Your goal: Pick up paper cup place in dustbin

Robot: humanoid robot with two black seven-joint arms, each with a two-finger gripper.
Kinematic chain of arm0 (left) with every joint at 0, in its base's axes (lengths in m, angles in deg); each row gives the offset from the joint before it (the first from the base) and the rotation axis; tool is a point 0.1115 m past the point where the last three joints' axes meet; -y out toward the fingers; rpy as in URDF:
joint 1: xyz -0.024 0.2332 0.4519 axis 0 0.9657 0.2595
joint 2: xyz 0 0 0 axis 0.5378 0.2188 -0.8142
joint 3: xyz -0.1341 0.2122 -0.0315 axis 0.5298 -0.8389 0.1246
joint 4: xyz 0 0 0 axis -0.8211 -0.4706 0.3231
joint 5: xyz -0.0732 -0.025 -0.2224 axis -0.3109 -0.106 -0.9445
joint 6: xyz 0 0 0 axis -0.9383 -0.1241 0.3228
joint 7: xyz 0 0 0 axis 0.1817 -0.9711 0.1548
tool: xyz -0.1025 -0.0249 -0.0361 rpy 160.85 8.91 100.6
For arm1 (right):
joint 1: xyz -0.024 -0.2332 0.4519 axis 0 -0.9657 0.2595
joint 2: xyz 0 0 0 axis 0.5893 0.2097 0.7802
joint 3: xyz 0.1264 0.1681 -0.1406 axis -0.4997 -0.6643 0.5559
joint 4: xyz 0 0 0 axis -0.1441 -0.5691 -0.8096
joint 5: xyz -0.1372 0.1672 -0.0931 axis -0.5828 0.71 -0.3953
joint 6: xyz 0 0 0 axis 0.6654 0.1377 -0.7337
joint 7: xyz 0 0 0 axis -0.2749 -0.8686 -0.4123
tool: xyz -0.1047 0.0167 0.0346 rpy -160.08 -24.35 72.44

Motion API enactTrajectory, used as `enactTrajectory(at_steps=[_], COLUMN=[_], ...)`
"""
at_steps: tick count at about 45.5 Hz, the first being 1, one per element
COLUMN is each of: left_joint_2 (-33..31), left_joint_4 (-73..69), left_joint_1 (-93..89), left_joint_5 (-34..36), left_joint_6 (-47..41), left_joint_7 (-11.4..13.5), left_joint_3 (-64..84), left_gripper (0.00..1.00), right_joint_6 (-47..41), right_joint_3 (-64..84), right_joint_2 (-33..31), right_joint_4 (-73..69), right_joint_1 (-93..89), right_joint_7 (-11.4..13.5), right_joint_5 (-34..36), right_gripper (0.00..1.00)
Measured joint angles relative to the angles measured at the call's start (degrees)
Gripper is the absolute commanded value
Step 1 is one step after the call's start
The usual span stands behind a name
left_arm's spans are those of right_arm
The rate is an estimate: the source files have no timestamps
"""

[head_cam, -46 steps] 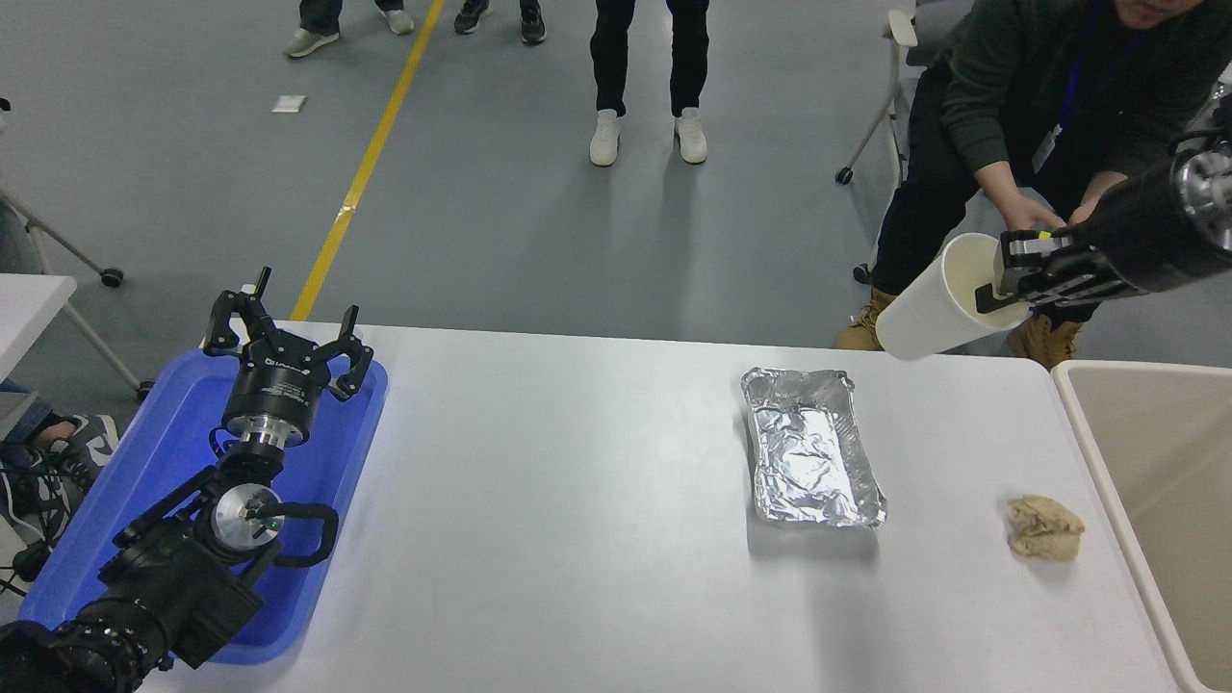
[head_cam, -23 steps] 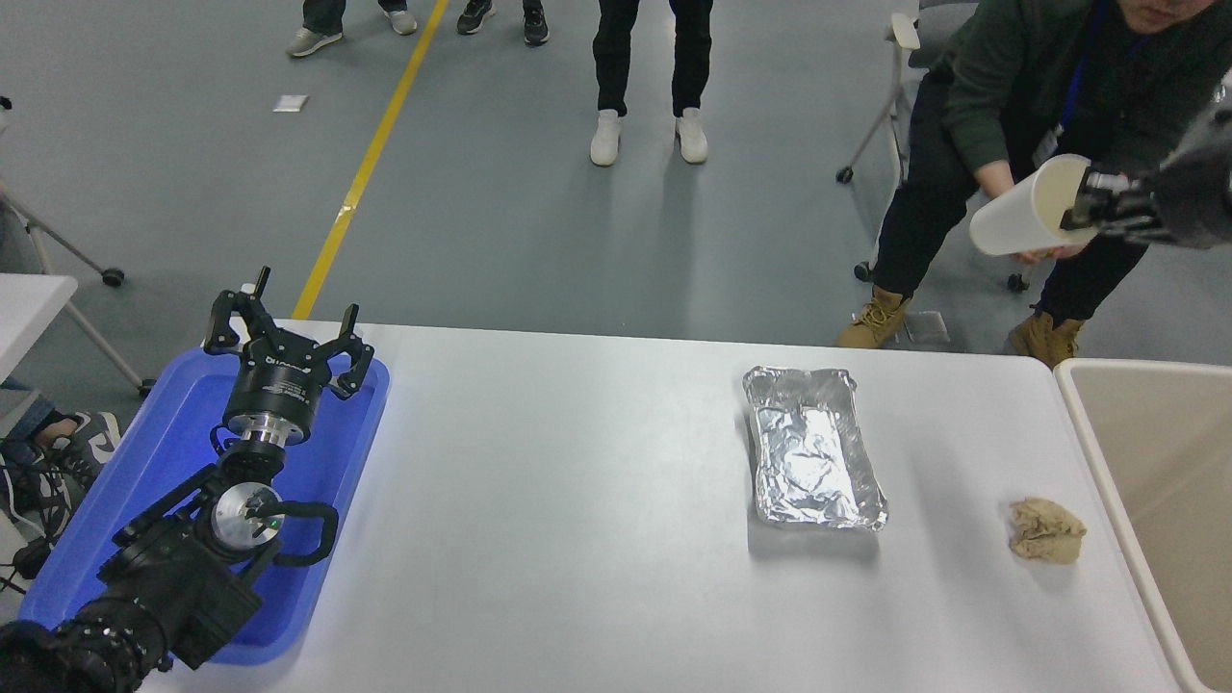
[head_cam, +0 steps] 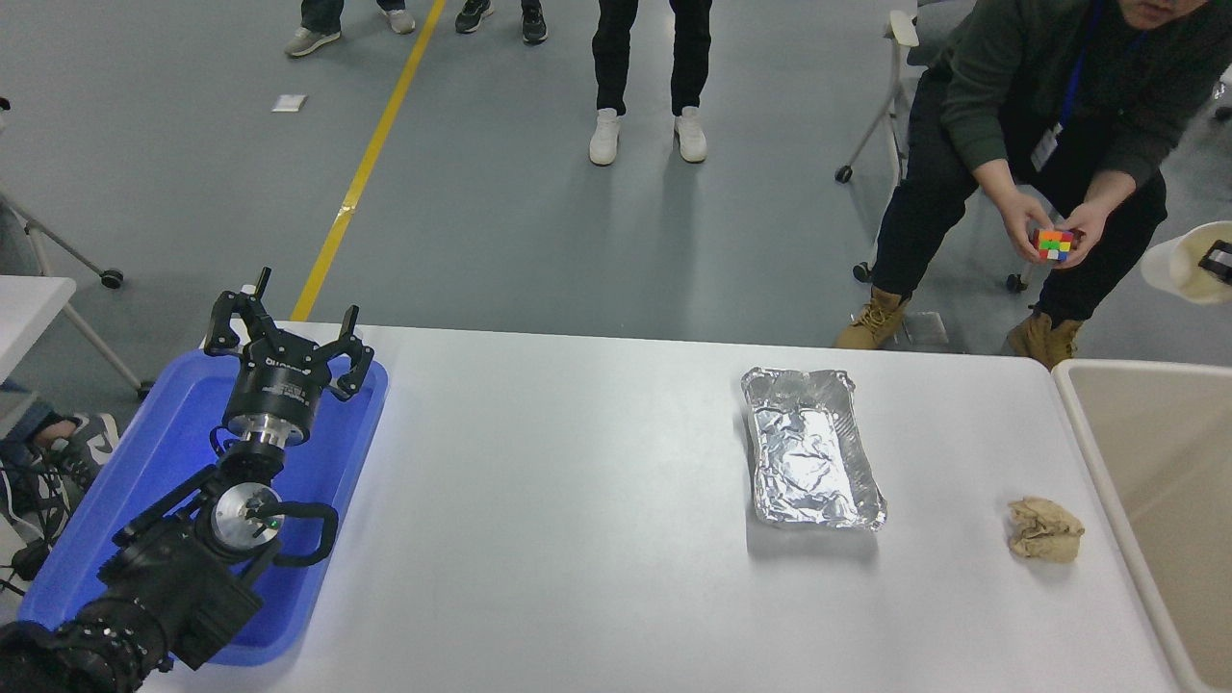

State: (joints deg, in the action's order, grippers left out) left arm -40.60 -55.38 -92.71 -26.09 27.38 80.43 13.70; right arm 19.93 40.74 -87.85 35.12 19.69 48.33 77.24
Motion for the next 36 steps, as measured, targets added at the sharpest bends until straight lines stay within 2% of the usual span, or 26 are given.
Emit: enactTrajectory(at_steps=[12,36], left_joint_2=[0.0,0.0], left_joint_4=[0.0,0.0], left_joint_1=[-0.01,-0.03], left_joint_5=[-0.02,-0.02], left_joint_6=[0.0,-0.01], left_joint_7=[0.0,0.0], left_joint_3=[0.0,0.0], left_gripper=[1.0,1.0], right_joint_6=[5.77,10.3], right_joint_3=[-8.72,-27.62], right_joint_2=[-1.32,0.16], right_joint_4=[3.46,7.53], right_joint_1=[-11.78,-30.87], right_joint_7=[2.42,3.28], right_joint_5=[0.4,-0.22], right_gripper=[0.0,0.0])
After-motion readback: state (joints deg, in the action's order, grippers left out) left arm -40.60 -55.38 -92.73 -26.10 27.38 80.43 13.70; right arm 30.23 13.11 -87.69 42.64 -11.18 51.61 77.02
